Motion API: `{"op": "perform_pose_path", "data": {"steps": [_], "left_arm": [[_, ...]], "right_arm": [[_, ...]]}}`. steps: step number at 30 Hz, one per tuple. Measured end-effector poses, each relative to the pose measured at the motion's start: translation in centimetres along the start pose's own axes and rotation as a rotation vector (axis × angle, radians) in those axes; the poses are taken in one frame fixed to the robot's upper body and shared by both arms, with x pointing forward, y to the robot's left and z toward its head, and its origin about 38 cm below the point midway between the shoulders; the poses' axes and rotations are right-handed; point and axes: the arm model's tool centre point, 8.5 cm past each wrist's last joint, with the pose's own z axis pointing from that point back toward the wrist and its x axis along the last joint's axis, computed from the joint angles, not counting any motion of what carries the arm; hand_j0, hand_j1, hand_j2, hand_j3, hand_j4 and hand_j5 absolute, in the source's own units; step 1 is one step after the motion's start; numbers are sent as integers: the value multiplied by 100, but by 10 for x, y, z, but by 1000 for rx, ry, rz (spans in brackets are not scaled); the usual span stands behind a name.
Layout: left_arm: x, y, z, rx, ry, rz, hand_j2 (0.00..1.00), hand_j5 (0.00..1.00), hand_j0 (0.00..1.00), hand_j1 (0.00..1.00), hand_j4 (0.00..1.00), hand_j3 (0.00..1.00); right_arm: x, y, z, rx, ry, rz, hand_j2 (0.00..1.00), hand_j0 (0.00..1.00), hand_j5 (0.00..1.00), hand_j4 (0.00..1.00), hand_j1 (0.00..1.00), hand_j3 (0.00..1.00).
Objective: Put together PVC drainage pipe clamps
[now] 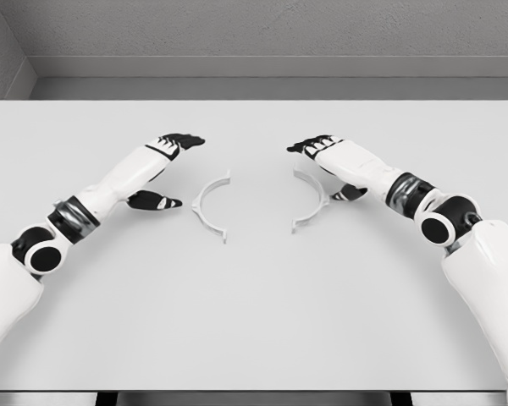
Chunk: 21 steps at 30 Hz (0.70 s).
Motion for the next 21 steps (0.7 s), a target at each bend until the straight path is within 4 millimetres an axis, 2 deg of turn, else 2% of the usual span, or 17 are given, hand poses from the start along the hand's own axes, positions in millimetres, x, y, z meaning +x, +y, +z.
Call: {"op": "perform_pose_path", "data": {"steps": [6,19,21], "left_arm": [[3,-7,-3,-16,-8,-5,100,100,100,100,100,100],[3,-13,-5,-27,-3,-6,100,100,100,100,100,100],[4,-15,-7,-28,-7,-5,100,100,100,100,100,100]], "right_arm": [[5,-7,-3,-16,-10,7,100,100,100,100,100,100],[17,-2,-11,-8,-33,3,100,100,100,100,100,100],[18,-9,-13,-18,-38,10,100,100,100,100,100,100]]}}
